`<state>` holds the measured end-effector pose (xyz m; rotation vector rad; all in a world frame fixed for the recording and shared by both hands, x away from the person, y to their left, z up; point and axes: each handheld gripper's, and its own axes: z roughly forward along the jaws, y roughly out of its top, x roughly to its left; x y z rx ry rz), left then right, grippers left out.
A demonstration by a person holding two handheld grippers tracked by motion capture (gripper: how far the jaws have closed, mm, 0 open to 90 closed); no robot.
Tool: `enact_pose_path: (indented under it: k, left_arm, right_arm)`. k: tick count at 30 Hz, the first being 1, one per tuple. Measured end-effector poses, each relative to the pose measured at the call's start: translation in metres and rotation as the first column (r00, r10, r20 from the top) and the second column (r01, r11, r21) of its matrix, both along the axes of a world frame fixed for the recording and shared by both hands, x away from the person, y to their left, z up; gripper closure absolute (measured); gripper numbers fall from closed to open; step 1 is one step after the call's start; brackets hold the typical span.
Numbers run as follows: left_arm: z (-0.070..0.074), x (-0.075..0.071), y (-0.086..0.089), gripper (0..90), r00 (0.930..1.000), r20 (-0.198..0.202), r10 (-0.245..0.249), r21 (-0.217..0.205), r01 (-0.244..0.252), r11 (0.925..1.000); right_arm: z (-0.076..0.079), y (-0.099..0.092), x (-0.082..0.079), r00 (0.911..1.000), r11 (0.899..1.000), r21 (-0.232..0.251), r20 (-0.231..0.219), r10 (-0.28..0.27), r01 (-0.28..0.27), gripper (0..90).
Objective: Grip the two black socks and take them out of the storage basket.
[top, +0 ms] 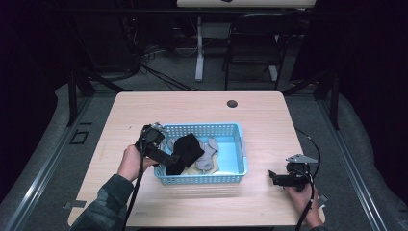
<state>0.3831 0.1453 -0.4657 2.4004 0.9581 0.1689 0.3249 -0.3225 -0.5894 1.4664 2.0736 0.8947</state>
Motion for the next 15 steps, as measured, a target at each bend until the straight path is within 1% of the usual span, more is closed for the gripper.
enact_pose_path:
  k: [1, 4, 9, 14, 15]
  left_arm:
    - [0.0, 0.0, 0.0, 11.3, 1.0, 0.0, 0.0, 0.0, 0.0, 1.0]
    - [-0.005, 0.006, -0.012, 11.9, 0.9999, -0.014, -0.004, 0.027, 0.004, 0.9996]
    - [-0.013, 0.016, -0.024, 15.0, 0.9994, -0.034, 0.01, 0.059, -0.008, 0.9982]
    - [-0.023, 0.023, -0.035, 16.0, 0.9986, -0.051, 0.014, 0.121, -0.007, 0.9927]
    - [-0.023, 0.023, -0.035, 16.5, 0.9986, -0.051, 0.014, 0.121, -0.007, 0.9927]
  right_arm:
    - [0.0, 0.0, 0.0, 1.0, 1.0, 0.0, 0.0, 0.0, 0.0, 4.1]
    - [0.0, 0.0, 0.0, 1.0, 1.0, 0.0, 0.0, 0.0, 0.0, 4.1]
    - [0.0, 0.0, 0.0, 1.0, 1.0, 0.0, 0.0, 0.001, -0.001, 4.1]
    - [0.0, 0.0, 0.0, 1.0, 1.0, 0.0, 0.0, 0.001, -0.001, 4.2]
    - [0.0, 0.0, 0.0, 1.0, 1.0, 0.0, 0.0, 0.001, -0.001, 4.2]
